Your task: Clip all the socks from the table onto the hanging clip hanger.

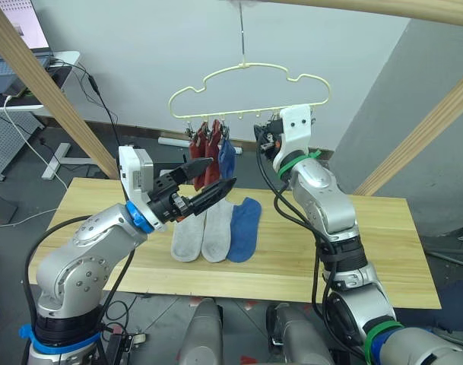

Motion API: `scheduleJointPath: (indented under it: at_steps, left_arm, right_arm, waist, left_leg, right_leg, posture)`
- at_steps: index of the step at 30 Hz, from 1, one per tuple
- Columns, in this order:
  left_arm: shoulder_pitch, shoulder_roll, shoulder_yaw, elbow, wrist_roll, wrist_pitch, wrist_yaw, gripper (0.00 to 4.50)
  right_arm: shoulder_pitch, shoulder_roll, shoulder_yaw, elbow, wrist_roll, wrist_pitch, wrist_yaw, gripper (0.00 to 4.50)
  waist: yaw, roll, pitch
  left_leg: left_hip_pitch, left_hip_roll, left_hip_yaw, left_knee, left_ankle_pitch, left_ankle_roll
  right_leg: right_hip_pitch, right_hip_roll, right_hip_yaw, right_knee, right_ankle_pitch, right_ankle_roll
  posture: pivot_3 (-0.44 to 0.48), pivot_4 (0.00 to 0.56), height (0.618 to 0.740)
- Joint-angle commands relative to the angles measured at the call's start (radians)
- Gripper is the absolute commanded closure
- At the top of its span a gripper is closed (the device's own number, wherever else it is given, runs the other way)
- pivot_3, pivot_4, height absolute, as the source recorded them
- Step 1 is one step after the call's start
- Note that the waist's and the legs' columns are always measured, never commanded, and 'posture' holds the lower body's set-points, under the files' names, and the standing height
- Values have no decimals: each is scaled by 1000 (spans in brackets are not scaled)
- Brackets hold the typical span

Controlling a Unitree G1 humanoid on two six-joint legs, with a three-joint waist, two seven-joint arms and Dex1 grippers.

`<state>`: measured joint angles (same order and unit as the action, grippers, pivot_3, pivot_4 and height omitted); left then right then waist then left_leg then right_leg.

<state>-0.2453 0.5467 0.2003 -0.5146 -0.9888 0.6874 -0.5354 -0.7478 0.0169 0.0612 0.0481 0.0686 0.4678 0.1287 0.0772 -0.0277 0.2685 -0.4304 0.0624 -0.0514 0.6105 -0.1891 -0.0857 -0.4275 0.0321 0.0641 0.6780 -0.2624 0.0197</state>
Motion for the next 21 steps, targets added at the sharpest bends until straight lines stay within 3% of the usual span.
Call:
scheduleJointPath:
  at_steps: [1, 15, 18, 21]
  left_arm:
    - [-10, -2, 5, -36, -6, -22, -10, 0]
    - [-5, 6, 7, -38, 8, -27, -24, 0]
    - [-8, 6, 5, -36, 11, -26, -28, 0]
    - [-6, 5, 3, -34, 15, -26, -33, 0]
  right_arm:
    - [-23, 4, -5, -24, 3, -26, -5, 2683]
    - [-18, 8, -3, -25, 6, -19, -2, 2683]
    - [-16, 9, -7, -25, 8, -16, -5, 3146]
    - [-14, 11, -15, -25, 12, -14, -11, 4046]
  waist:
    - [0, 0, 0]
    - [0, 0, 0]
    - [0, 0, 0]
    - [0, 0, 0]
  left_leg:
    - [0, 0, 0, 0, 0, 0]
    - [0, 0, 0, 0, 0, 0]
    - [0, 0, 0, 0, 0, 0]
    - [0, 0, 0, 0, 0, 0]
  right_leg:
    - [0, 0, 0, 0, 0, 0]
    - [0, 0, 0, 0, 0, 0]
    - [0, 0, 0, 0, 0, 0]
    - [0, 0, 0, 0, 0, 0]
  posture:
    - [254, 236, 740]
    - [257, 232, 740]
    - [257, 232, 740]
    - [257, 232, 740]
